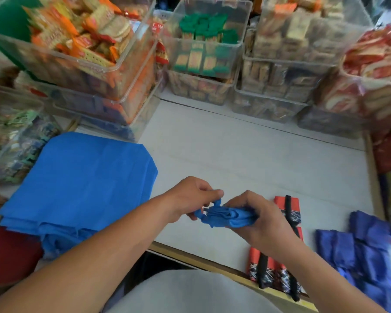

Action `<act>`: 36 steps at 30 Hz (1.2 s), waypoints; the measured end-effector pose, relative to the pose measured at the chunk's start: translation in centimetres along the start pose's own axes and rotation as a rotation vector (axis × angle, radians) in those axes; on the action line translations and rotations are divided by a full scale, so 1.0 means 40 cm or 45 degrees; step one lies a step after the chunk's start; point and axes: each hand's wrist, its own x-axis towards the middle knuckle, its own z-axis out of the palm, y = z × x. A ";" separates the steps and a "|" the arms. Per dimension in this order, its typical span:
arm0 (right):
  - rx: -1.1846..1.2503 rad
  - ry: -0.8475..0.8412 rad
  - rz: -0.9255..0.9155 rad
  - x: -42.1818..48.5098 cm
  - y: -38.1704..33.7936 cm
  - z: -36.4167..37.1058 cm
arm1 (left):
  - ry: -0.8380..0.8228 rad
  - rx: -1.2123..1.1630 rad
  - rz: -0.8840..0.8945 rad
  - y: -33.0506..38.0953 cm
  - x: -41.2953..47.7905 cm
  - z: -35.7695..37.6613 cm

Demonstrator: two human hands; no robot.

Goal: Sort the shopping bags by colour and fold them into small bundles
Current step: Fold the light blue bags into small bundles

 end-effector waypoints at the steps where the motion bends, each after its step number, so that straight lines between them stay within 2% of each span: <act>1: -0.016 0.040 -0.025 -0.005 0.000 -0.010 | -0.031 -0.006 0.040 0.015 -0.020 0.012; 5: -0.062 0.108 -0.156 -0.028 -0.015 -0.036 | -0.045 0.067 0.105 0.051 -0.099 0.044; 11: -0.275 0.124 -0.235 -0.052 -0.034 -0.042 | -0.036 0.146 0.250 0.084 -0.184 0.084; 13: -0.240 0.138 -0.179 -0.057 -0.034 -0.041 | 0.024 0.154 0.334 0.080 -0.194 0.086; 16: -0.012 0.165 0.063 -0.065 -0.055 -0.055 | 0.138 -0.029 0.447 0.050 -0.202 0.072; 19: 0.162 0.108 0.142 -0.060 -0.086 -0.069 | 0.149 -0.044 0.524 0.021 -0.197 0.072; 24: 0.229 0.081 0.175 -0.051 -0.117 -0.087 | 0.125 -0.396 0.415 0.002 -0.183 0.087; 27: 0.261 0.126 0.201 -0.057 -0.127 -0.092 | 0.116 -0.408 0.385 0.001 -0.181 0.096; 33: 0.274 0.122 0.216 -0.067 -0.129 -0.099 | 0.376 -0.379 0.305 0.024 -0.178 0.119; 36: 0.175 0.186 0.201 -0.063 -0.121 -0.099 | 0.512 -0.308 0.317 0.035 -0.176 0.126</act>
